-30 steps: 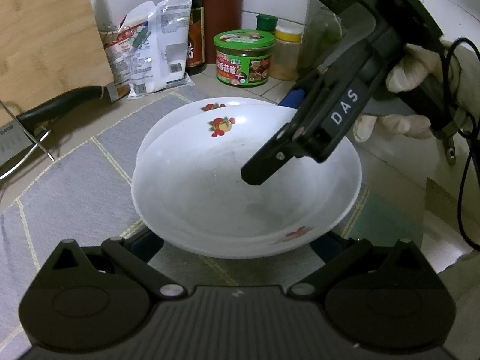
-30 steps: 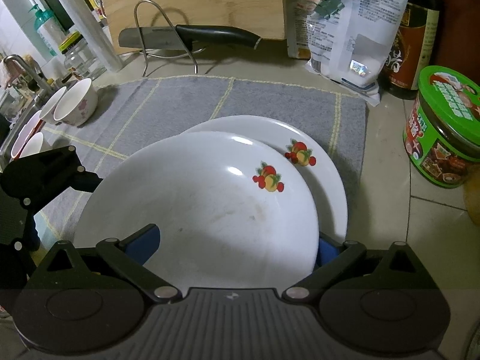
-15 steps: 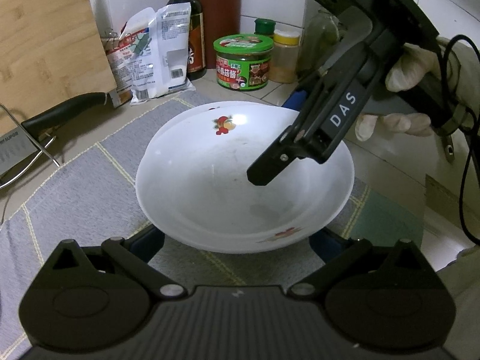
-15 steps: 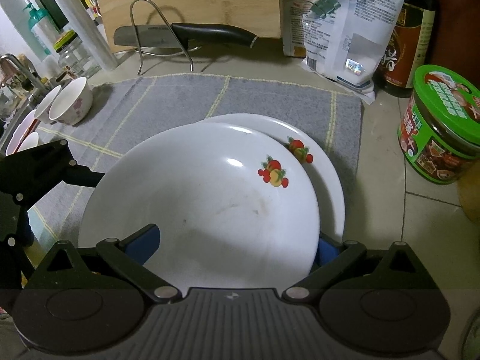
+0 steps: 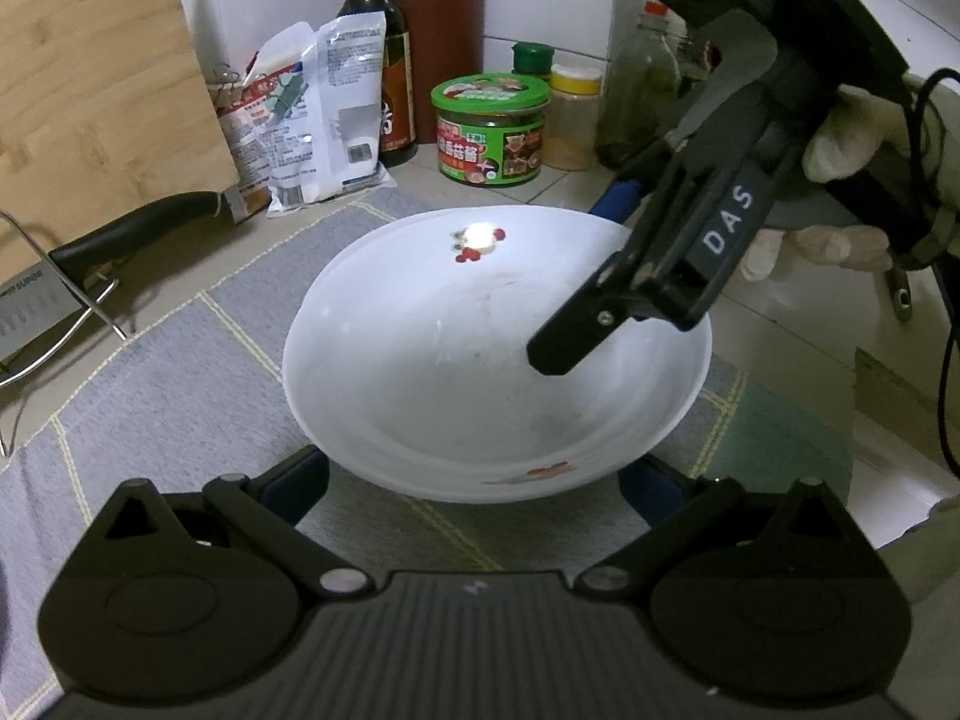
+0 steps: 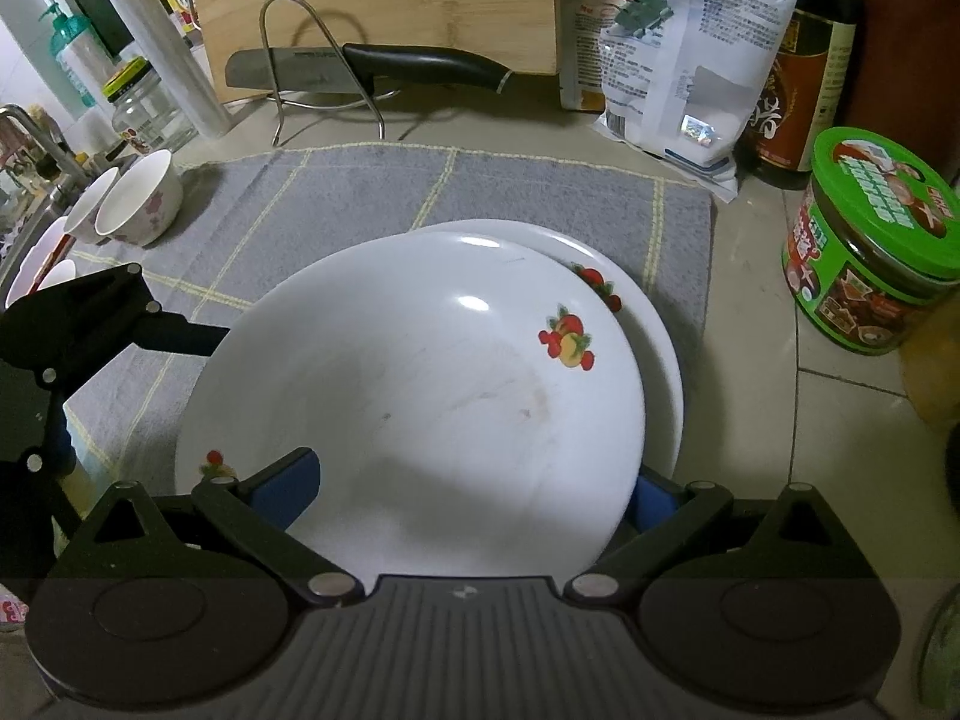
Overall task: Organize plates and bowls
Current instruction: 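Lower the held plate onto the plate stack with the right gripper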
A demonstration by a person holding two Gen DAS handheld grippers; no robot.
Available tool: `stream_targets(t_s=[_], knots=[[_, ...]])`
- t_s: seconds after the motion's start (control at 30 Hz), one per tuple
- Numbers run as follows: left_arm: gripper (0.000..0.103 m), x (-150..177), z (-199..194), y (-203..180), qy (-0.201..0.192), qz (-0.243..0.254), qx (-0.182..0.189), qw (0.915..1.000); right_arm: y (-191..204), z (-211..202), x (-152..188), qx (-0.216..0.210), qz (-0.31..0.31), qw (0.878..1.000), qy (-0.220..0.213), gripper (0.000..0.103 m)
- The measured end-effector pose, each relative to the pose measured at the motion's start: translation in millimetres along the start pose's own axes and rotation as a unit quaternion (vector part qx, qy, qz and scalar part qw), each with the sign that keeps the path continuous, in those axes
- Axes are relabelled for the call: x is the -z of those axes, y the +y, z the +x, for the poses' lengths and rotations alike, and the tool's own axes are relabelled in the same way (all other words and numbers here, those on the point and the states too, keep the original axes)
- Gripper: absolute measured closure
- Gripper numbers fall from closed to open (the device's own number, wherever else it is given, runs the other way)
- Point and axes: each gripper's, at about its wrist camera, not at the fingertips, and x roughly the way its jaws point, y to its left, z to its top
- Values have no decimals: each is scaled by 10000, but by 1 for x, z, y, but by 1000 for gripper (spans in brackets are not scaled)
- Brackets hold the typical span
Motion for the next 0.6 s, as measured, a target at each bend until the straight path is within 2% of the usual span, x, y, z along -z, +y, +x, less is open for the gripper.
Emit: stream_targets(t_s=[0.6], knots=[[1, -3, 4, -3, -111, 231, 65, 9997, 2, -13, 8, 164, 59, 9998, -18, 0]])
